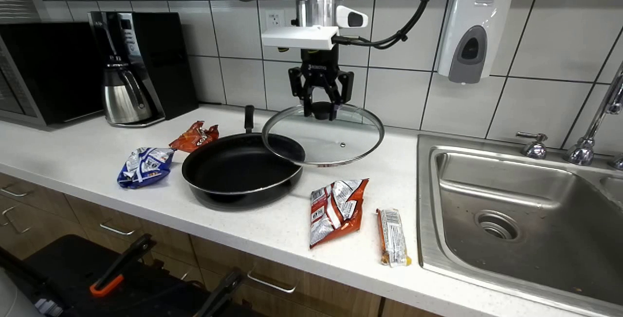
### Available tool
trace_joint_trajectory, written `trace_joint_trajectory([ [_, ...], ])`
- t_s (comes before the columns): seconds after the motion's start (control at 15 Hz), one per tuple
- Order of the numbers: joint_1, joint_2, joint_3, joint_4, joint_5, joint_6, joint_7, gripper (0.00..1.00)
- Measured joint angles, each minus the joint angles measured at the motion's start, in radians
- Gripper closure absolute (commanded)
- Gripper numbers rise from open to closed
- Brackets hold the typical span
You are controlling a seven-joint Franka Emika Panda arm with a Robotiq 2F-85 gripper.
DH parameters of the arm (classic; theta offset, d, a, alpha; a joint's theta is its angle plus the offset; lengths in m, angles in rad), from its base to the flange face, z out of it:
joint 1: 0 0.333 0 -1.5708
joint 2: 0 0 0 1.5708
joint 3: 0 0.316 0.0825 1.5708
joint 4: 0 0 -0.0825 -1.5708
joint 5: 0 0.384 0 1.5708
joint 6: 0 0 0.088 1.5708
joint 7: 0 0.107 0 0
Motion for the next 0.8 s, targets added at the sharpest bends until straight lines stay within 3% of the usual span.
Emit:
trace_joint_trajectory([
  [0.8,-0.089,0.248,-0.013,0.336,0.084,-0.116,-0.077,0.62],
])
